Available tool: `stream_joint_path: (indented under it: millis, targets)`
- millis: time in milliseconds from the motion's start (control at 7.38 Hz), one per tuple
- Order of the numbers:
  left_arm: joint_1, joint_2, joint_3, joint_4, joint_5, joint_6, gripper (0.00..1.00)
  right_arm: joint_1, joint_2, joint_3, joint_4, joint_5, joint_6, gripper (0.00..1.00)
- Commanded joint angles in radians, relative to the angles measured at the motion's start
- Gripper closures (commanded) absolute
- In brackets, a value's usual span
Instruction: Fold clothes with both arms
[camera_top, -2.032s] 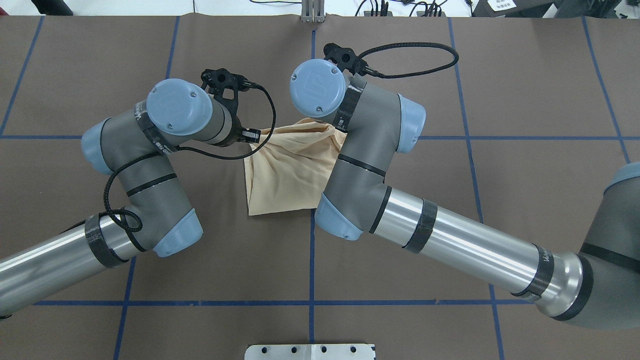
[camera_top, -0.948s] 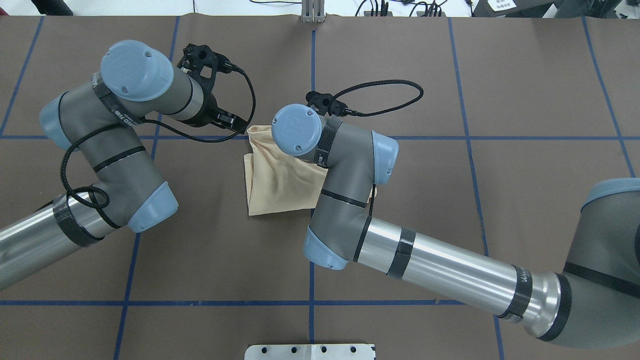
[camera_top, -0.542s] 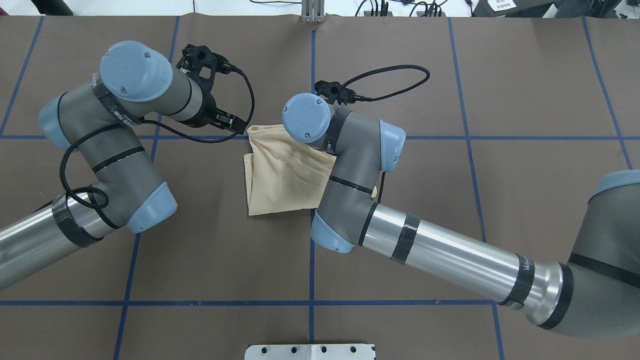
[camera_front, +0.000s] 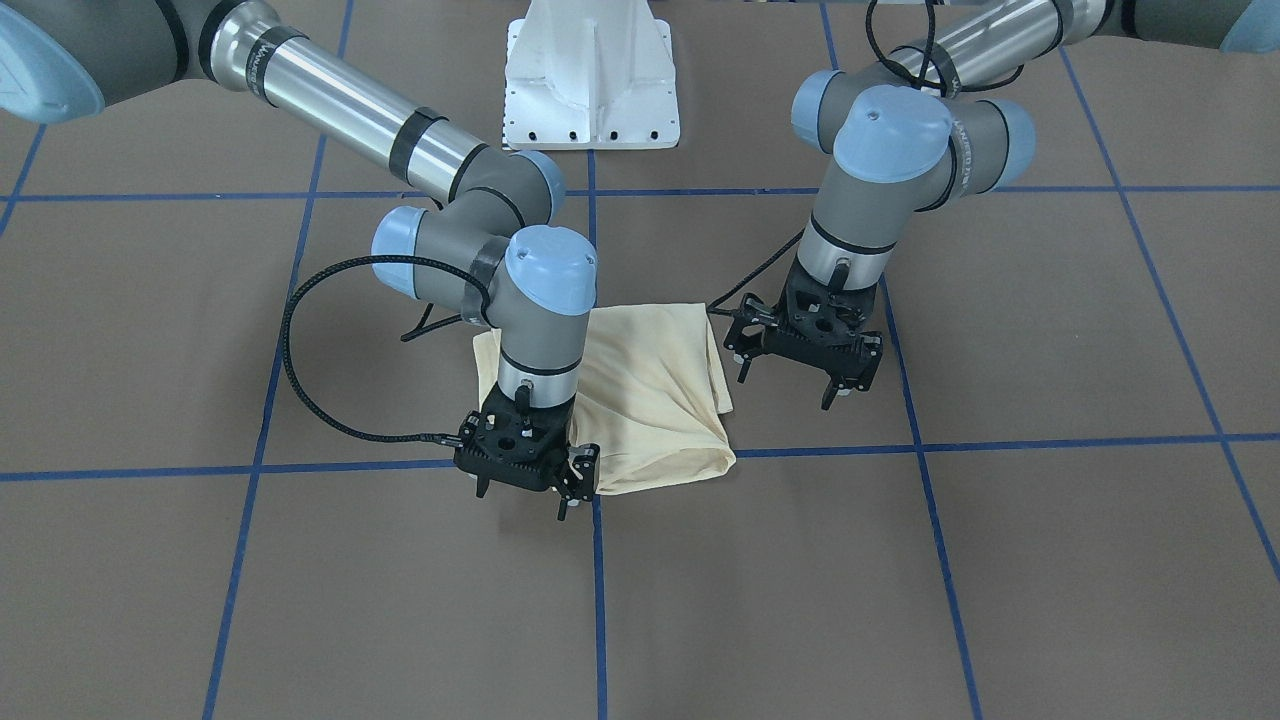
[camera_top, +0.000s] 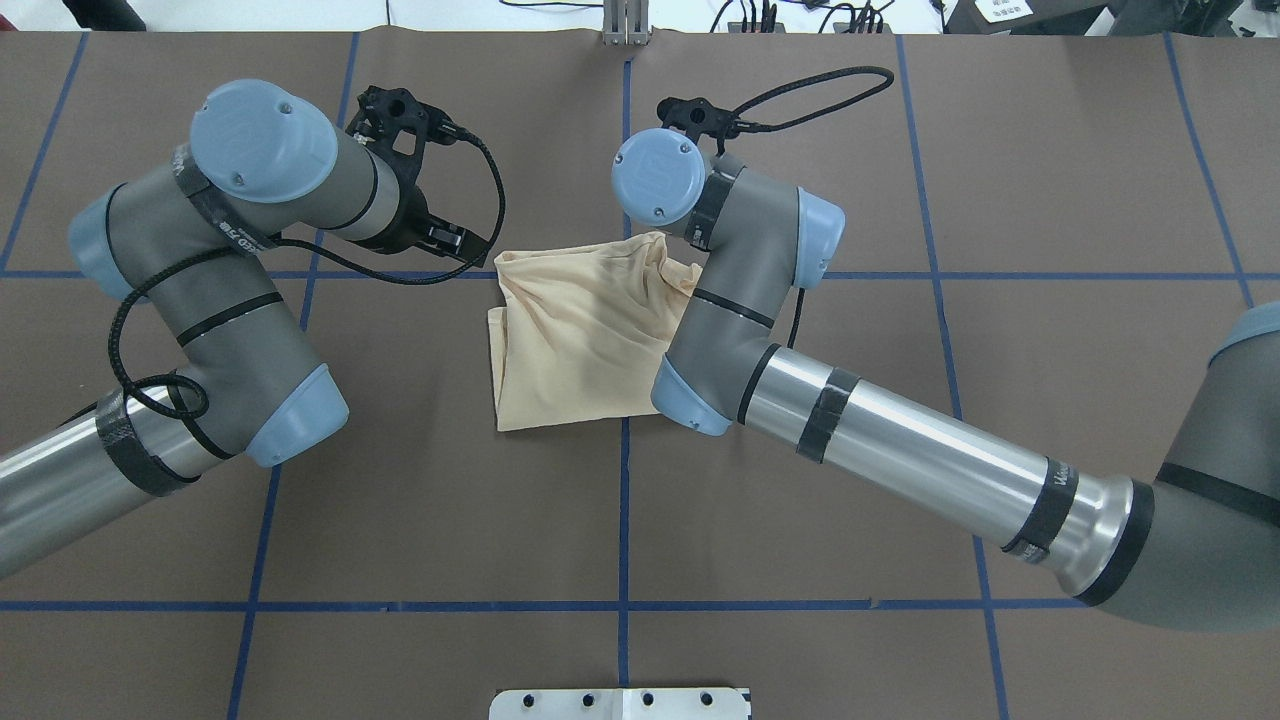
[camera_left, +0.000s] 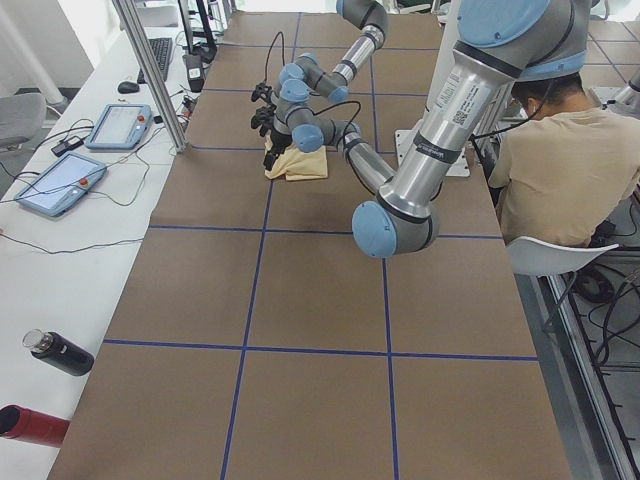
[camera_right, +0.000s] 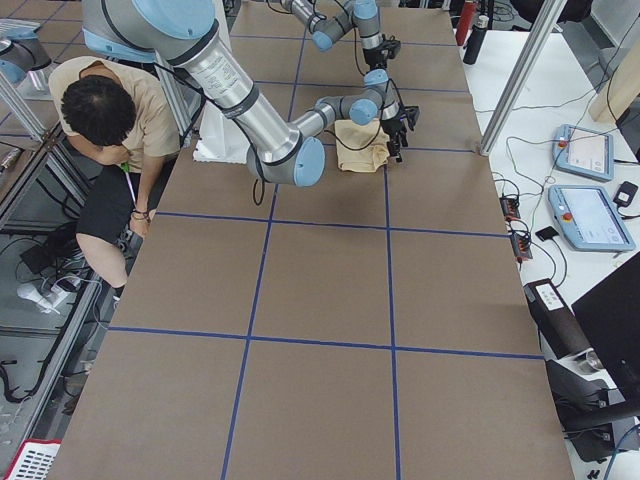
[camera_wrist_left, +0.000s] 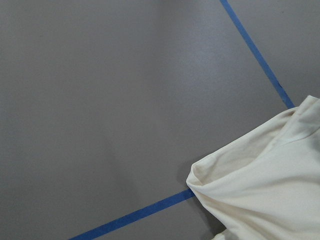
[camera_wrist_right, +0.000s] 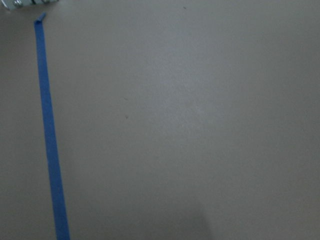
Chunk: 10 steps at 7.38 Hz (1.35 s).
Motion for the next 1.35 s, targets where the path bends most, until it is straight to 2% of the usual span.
stream_joint_path:
  millis: [0,135,271,542,677,813,948,1219]
  targets:
    - [-0.004,0.024,-0.083,0.020,-0.025,0.000,0.00,0.062,0.021,0.041,0.003,0.139,-0.034,0.00]
    - [-0.019,0.068,-0.161,0.037,-0.037,0.006,0.00,0.096,-0.018,0.108,-0.006,0.201,-0.079,0.00]
    - [-0.043,0.093,-0.227,0.124,-0.068,0.018,0.00,0.154,-0.081,0.202,-0.064,0.299,-0.130,0.00]
    - [-0.126,0.099,-0.316,0.286,-0.079,0.219,0.00,0.310,-0.333,0.519,-0.217,0.442,-0.417,0.00]
    - [-0.193,0.139,-0.325,0.302,-0.109,0.342,0.00,0.407,-0.472,0.634,-0.260,0.521,-0.595,0.00]
    - [-0.282,0.188,-0.326,0.302,-0.151,0.503,0.00,0.513,-0.614,0.694,-0.262,0.590,-0.806,0.00]
    - [-0.382,0.247,-0.326,0.302,-0.192,0.609,0.00,0.627,-0.728,0.698,-0.259,0.655,-1.030,0.00]
    - [-0.520,0.378,-0.342,0.290,-0.209,0.675,0.00,0.801,-0.915,0.689,-0.253,0.685,-1.368,0.00]
